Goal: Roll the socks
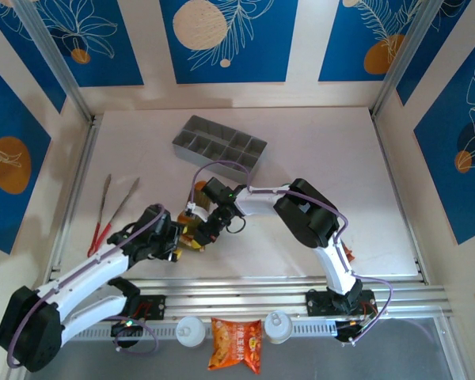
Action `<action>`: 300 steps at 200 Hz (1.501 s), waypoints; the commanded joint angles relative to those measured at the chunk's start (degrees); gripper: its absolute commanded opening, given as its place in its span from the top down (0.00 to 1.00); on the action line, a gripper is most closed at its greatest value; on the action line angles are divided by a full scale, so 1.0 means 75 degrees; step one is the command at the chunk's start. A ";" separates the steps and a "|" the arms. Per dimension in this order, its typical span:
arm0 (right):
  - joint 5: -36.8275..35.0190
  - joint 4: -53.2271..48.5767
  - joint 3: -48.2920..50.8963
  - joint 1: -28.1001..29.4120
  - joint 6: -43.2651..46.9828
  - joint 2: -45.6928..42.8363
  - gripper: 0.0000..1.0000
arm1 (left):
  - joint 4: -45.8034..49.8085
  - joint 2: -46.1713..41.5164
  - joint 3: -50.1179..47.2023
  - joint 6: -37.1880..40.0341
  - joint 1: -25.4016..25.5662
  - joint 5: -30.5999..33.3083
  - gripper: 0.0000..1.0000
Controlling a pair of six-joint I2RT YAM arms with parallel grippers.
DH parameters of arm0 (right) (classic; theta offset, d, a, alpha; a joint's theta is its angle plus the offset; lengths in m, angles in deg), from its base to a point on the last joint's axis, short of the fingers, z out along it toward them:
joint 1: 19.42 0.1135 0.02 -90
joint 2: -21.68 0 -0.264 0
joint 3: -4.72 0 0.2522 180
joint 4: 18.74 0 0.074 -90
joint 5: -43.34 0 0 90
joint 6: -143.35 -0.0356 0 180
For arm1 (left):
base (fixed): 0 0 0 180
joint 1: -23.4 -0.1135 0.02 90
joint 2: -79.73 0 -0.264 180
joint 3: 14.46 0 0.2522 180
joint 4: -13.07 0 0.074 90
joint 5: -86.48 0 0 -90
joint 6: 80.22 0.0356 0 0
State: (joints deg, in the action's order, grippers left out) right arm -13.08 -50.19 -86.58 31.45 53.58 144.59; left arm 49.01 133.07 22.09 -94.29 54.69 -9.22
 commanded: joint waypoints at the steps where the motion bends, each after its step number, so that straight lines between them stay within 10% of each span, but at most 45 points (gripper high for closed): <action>1: -0.0611 -0.1063 0.0231 -0.0044 -0.0125 0.0545 1.00 | 0.0535 0.0130 -0.0263 -0.0683 0.0094 0.0040 0.36; 172: -0.0649 -0.1109 0.0138 -0.0039 -0.0195 0.0611 1.00 | -0.0523 0.1134 -0.0053 -0.0605 0.0301 -0.0045 0.31; 224: -0.0662 -0.1110 0.0143 -0.0033 -0.0204 0.0586 1.00 | -0.1045 0.1948 0.0046 -0.0632 0.0304 0.0085 0.49; 282: -0.0945 -0.0886 0.0387 0.0185 0.0209 0.0117 1.00 | 0.0523 0.2582 0.0340 -0.0481 0.0295 -0.0542 0.91; 300: -0.1286 -0.0502 0.0735 0.0318 0.0510 -0.0326 0.86 | 0.1035 0.2636 0.0338 -0.0590 0.0290 -0.0726 1.00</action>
State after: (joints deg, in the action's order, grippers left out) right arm -13.87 -52.20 -85.73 31.47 53.89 143.50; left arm 46.74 149.68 26.77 -94.90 56.30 -11.43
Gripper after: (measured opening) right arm 0.062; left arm 0.172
